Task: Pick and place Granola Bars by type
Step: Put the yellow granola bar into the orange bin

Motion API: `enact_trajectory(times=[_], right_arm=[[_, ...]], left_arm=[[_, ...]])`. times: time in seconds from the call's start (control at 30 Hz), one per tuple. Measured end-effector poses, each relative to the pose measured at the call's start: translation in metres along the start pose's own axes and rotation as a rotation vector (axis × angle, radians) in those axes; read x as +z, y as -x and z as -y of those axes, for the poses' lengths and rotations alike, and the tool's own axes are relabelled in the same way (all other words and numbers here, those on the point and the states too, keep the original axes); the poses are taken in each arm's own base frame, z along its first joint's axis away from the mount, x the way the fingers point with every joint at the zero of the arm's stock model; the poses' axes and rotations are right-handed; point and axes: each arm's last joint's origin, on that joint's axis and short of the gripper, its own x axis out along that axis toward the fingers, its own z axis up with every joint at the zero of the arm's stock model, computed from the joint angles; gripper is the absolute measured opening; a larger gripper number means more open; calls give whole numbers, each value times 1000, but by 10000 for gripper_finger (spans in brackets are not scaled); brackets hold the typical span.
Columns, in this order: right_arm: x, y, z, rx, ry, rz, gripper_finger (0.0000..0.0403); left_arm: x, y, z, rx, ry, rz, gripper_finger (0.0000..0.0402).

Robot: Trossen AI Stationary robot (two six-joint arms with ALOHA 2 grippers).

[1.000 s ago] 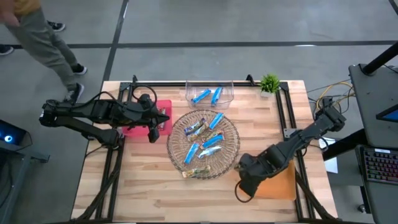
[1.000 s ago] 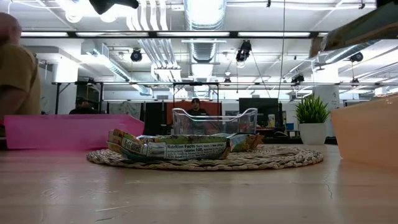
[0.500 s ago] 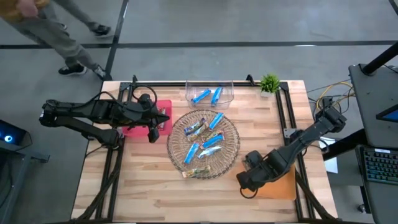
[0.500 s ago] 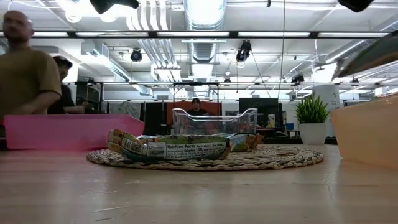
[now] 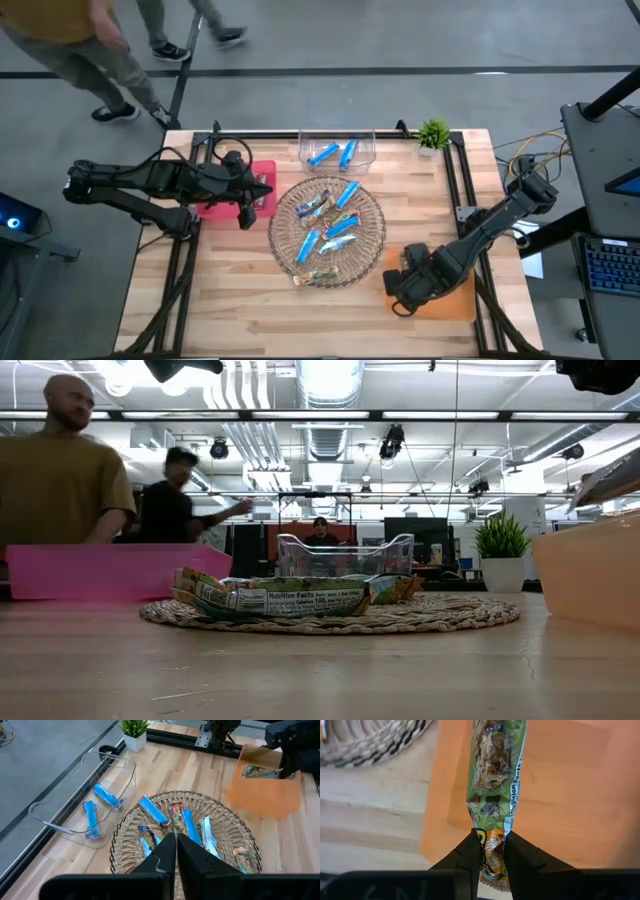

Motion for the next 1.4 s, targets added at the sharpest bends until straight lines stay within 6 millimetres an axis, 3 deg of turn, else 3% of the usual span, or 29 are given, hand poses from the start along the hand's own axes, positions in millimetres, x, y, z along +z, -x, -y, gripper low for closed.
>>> enact_trajectory(times=[0.2, 0.53, 1.4], right_arm=[[-3, -5, -6, 37, -50, -9, 61], [-14, -32, -23, 55, -55, -22, 59], [-14, -32, -19, -6, -73, -48, 56]], left_arm=[[0, 0, 0, 0, 22, 0, 0], [0, 0, 0, 0, 22, 0, 0], [0, 0, 0, 0, 50, 0, 0]])
